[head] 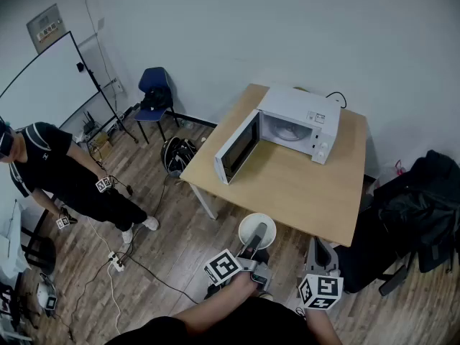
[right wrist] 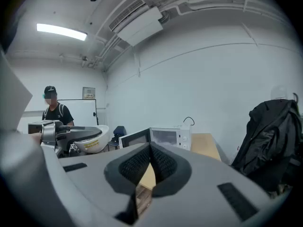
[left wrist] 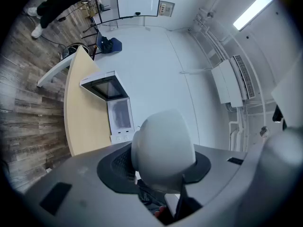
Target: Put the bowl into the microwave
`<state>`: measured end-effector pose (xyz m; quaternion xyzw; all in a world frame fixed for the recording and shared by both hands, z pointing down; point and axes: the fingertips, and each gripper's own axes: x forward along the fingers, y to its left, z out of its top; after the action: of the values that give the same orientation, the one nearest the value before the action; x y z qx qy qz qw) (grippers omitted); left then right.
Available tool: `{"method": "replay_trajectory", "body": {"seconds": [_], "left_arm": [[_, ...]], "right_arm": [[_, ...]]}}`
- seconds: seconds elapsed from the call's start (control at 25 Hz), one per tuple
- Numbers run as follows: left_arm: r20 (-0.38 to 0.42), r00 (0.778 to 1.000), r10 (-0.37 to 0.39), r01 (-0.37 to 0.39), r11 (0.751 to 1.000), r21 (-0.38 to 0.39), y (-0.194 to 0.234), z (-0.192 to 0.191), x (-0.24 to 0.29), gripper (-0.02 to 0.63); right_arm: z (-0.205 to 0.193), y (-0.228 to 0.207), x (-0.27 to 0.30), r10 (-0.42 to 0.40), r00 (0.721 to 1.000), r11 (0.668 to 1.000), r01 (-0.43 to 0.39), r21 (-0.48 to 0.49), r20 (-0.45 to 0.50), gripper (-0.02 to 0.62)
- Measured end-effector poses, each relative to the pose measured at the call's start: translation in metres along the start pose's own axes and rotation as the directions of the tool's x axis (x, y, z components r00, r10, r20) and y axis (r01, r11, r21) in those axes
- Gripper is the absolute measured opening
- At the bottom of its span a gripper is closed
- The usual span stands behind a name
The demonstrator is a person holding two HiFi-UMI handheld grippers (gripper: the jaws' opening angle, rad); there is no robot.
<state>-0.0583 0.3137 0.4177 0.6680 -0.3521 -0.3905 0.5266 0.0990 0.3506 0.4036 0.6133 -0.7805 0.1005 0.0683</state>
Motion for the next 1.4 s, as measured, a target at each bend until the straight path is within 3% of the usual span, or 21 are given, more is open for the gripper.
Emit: {"method": "replay_trajectory", "body": {"seconds": [0.12, 0.36, 0.56, 0.76, 0.92, 1.0, 1.08, 1.28, 1.4], "left_arm": [[-0.019, 0.998, 0.060, -0.060, 0.997, 0.045, 0.009, -0.002, -0.005, 0.184], [-0.023, 1.000, 0.021, -0.021, 0.999, 0.026, 0.003, -0.012, -0.005, 0.184], [-0.011, 1.000, 0.008, -0.008, 1.000, 0.014, 0.000, -0.017, -0.010, 0.184], [-0.011, 0.999, 0.039, -0.039, 0.998, 0.046, 0.005, -0.018, -0.018, 0.184], [-0.009, 1.000, 0.024, -0.024, 1.000, 0.005, 0.007, -0.016, -0.019, 0.184], [-0.021, 0.998, 0.052, -0.051, 0.998, 0.029, 0.017, -0.012, -0.017, 0.184], [-0.034, 0.996, 0.077, -0.075, 0.996, 0.049, 0.028, -0.009, -0.012, 0.184], [-0.055, 0.996, 0.077, -0.076, 0.997, 0.016, 0.042, 0.001, 0.023, 0.184], [-0.073, 0.996, 0.045, -0.046, 0.999, -0.012, 0.047, 0.010, 0.052, 0.184]], "right_arm": [[-0.003, 0.002, -0.001, 0.012, 1.000, 1.000, -0.012, -0.012, -0.003, 0.060], [-0.007, 0.000, -0.005, 0.023, 1.000, 1.000, -0.023, 0.001, -0.014, 0.058], [-0.007, -0.004, -0.013, 0.042, 0.999, 0.996, -0.044, 0.081, 0.017, 0.058], [-0.017, -0.009, -0.018, 0.036, 0.999, 0.996, -0.036, 0.080, 0.010, 0.058], [-0.029, -0.006, -0.016, 0.053, 0.999, 0.994, -0.052, 0.099, -0.010, 0.060], [-0.029, -0.004, -0.011, 0.071, 0.997, 0.993, -0.069, 0.091, -0.013, 0.058], [-0.025, -0.006, -0.002, 0.078, 0.997, 0.994, -0.077, 0.074, -0.012, 0.058], [-0.015, -0.016, 0.028, 0.060, 0.998, 0.997, -0.059, 0.049, -0.021, 0.058], [-0.013, -0.021, 0.052, 0.048, 0.998, 0.998, -0.047, 0.044, -0.029, 0.058]]}}
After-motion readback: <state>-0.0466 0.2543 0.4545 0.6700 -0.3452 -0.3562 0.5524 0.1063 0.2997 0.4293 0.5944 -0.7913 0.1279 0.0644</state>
